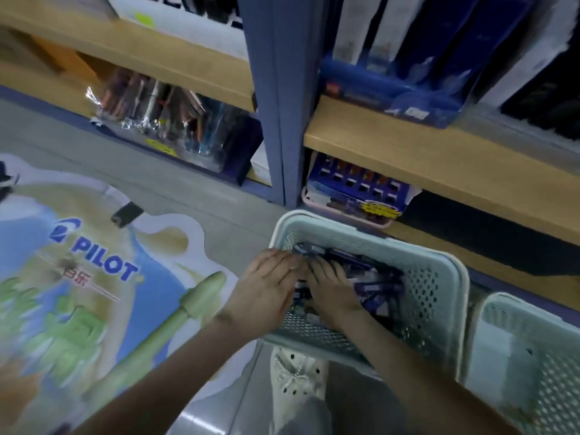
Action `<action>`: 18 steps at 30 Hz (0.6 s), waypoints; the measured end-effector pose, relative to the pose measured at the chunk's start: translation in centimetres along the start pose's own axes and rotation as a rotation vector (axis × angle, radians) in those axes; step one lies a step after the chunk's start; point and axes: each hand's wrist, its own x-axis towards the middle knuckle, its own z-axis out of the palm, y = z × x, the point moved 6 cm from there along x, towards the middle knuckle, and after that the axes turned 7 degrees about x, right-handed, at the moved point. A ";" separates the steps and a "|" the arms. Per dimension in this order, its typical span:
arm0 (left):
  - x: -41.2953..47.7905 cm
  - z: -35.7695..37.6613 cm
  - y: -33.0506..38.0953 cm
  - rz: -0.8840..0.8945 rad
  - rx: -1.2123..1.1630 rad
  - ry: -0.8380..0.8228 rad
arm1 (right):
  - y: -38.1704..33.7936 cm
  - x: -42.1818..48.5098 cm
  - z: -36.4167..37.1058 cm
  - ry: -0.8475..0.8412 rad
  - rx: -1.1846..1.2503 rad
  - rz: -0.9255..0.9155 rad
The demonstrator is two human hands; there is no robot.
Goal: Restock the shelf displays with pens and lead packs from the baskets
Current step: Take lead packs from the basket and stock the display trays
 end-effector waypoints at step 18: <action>-0.4 -0.3 0.5 0.004 0.129 0.031 | 0.3 -2.2 0.4 0.199 -0.148 -0.177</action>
